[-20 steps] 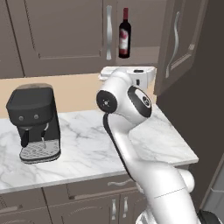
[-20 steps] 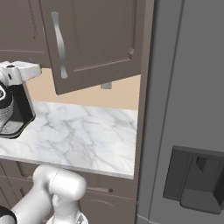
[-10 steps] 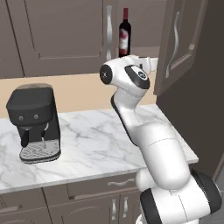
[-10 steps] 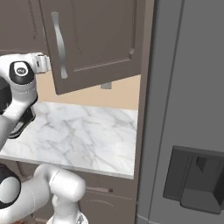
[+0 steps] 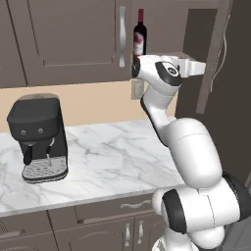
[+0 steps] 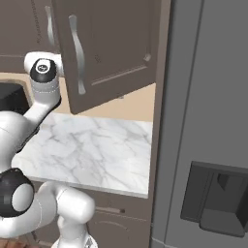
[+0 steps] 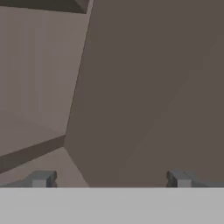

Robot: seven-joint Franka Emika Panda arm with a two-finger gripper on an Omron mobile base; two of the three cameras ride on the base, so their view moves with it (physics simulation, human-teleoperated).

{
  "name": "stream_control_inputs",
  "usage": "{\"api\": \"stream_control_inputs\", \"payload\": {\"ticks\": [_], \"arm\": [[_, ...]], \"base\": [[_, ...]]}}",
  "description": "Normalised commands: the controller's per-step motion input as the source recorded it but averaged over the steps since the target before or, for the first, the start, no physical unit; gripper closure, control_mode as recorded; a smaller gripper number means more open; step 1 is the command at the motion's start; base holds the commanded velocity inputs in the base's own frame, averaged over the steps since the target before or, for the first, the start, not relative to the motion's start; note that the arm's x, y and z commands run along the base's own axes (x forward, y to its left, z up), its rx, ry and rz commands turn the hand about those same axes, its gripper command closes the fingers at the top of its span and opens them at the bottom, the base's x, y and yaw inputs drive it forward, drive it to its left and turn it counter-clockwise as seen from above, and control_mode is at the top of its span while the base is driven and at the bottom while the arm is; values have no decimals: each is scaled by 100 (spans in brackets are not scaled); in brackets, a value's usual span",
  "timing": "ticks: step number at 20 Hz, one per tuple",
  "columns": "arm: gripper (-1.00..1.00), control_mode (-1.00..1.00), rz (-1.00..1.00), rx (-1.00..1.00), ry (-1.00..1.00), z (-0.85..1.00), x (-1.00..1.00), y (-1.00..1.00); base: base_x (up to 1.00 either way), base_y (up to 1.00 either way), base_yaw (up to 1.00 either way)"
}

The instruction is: Open the cabinet directly in front. Then move the wine and the mug to the dining counter with the jar on it.

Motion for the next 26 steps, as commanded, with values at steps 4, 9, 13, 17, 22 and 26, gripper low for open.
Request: {"api": "stream_control_inputs", "payload": {"ticks": [4,9,13,17,22,26], "arm": [[-100,-100,-24,10,0,-4,-11,-100],[-100,-100,-3,24,-5,-6,0,-100],[-100,-100,1,34,-18,0,0,-100],[-100,-100,16,15,-33,-11,-35,27],[-100,-100,35,0,-29,-62,-50,100],[-100,-100,40,0,-25,-47,-33,100]], "base": [[0,0,0],[0,0,0],[0,0,0],[0,0,0],[0,0,0],[0,0,0]]}}
